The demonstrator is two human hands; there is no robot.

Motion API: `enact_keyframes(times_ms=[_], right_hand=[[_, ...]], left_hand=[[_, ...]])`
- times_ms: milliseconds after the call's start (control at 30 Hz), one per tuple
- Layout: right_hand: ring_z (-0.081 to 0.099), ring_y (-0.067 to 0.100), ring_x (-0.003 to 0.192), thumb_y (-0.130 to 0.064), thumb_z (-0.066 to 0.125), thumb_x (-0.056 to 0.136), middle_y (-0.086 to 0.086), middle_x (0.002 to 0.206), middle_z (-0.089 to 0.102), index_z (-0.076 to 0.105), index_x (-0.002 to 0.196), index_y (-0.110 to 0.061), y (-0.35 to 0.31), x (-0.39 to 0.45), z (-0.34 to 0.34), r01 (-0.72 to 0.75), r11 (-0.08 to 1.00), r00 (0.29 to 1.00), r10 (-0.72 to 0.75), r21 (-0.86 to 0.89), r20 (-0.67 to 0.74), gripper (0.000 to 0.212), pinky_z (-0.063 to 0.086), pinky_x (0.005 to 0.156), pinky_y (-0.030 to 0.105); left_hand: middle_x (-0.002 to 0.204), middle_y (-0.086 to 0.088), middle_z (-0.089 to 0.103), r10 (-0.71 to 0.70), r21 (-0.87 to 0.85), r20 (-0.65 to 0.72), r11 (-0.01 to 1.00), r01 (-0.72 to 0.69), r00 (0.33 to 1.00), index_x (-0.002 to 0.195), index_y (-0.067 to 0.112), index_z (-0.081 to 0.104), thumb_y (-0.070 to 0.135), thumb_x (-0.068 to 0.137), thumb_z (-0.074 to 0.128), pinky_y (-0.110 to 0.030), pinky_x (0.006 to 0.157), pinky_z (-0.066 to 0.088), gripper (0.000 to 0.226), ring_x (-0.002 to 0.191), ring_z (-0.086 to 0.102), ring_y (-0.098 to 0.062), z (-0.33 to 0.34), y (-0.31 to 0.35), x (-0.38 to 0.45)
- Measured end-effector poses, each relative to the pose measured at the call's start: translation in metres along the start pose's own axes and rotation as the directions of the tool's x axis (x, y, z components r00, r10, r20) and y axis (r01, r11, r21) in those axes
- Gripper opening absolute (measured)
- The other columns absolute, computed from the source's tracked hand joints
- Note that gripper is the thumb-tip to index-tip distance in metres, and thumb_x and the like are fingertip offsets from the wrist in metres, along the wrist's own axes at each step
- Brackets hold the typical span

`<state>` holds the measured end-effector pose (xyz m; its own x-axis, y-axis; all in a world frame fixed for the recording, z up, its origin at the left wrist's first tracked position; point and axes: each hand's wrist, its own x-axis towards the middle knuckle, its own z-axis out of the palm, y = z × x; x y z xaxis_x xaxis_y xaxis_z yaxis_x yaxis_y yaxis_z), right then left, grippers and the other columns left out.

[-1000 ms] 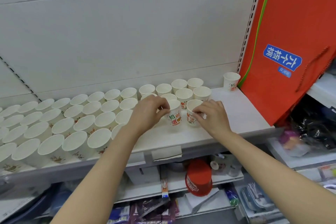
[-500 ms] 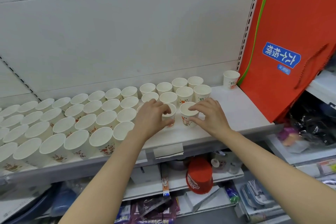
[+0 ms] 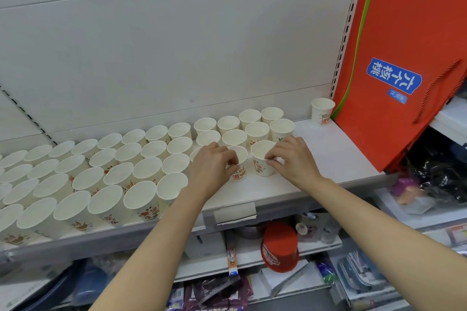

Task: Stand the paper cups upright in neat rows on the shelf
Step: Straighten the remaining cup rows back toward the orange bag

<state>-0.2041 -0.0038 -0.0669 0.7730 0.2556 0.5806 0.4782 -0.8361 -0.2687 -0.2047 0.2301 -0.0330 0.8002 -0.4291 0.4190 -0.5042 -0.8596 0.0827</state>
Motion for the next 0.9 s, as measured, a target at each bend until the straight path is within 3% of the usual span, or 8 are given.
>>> enact_keyframes(times_ms=[167,300,467,567,700,800,900], right_hand=[[0.055,0.024,0.082,-0.02,0.081,0.07,-0.009,0.08,0.067,0.071,0.078,-0.019,0.003,0.004,0.005,0.018,1.0,1.0,-0.018,-0.007,-0.008,0.013,0.03,0.075,0.029],[0.051,0.017,0.085,-0.042,0.066,0.081,-0.009,0.083,0.066,0.071,0.086,-0.021,0.01,0.008,0.003,0.046,0.999,0.994,-0.044,0.018,-0.098,0.023,0.03,0.076,0.026],[0.053,0.02,0.081,-0.032,0.068,0.084,-0.004,0.08,0.067,0.071,0.082,-0.018,0.057,0.015,-0.021,-0.031,0.996,0.969,0.008,-0.088,-0.248,0.014,0.036,0.073,0.032],[0.055,0.023,0.08,-0.03,0.067,0.081,-0.004,0.078,0.067,0.07,0.078,-0.017,0.098,0.018,-0.029,-0.131,0.977,0.959,0.082,-0.167,-0.272,0.013,0.034,0.077,0.034],[0.054,0.025,0.078,-0.03,0.066,0.076,-0.005,0.075,0.067,0.07,0.076,-0.019,0.143,0.031,-0.037,-0.23,0.939,0.952,0.163,-0.255,-0.259,0.012,0.03,0.073,0.034],[0.054,0.028,0.082,-0.027,0.072,0.072,-0.003,0.081,0.067,0.071,0.083,-0.018,0.171,0.045,-0.04,-0.266,0.921,0.955,0.212,-0.283,-0.206,0.014,0.029,0.074,0.035],[0.053,0.031,0.091,-0.021,0.078,0.07,0.001,0.092,0.068,0.071,0.092,-0.016,0.19,0.058,-0.038,-0.283,0.904,0.959,0.261,-0.321,-0.112,0.024,0.03,0.077,0.037]], left_hand=[[0.081,0.015,0.066,0.003,-0.065,-0.063,0.998,-0.008,0.998,0.084,0.028,0.07,0.049,0.077,0.073,-0.026,0.064,0.035,0.022,0.078,0.051,-0.014,0.004,-0.002,0.009],[0.079,0.014,0.068,0.031,-0.099,-0.164,0.994,-0.048,0.986,0.083,0.027,0.073,0.043,0.078,0.076,-0.026,0.064,0.036,0.017,0.078,0.052,-0.014,0.0,0.006,0.039],[0.08,0.011,0.068,0.104,-0.067,-0.159,0.991,-0.116,0.982,0.084,0.026,0.074,0.039,0.08,0.073,-0.028,0.065,0.039,0.013,0.078,0.053,-0.018,0.003,0.031,0.1],[0.088,0.007,0.07,0.167,-0.025,-0.087,0.985,-0.17,0.982,0.091,0.026,0.075,0.043,0.082,0.07,-0.025,0.067,0.03,0.02,0.085,0.054,-0.019,0.011,0.052,0.138],[0.096,0.009,0.069,0.185,0.01,0.122,0.982,-0.188,0.975,0.099,0.029,0.073,0.051,0.082,0.067,-0.026,0.07,0.032,0.029,0.094,0.053,-0.016,0.032,0.072,0.169],[0.093,0.008,0.069,0.179,0.038,0.227,0.981,-0.192,0.957,0.095,0.029,0.072,0.05,0.078,0.069,-0.027,0.071,0.035,0.028,0.095,0.055,-0.017,0.051,0.078,0.173],[0.086,0.006,0.068,0.153,0.062,0.25,0.983,-0.174,0.956,0.086,0.028,0.071,0.043,0.077,0.069,-0.027,0.068,0.028,0.017,0.09,0.055,-0.018,0.062,0.079,0.169]])
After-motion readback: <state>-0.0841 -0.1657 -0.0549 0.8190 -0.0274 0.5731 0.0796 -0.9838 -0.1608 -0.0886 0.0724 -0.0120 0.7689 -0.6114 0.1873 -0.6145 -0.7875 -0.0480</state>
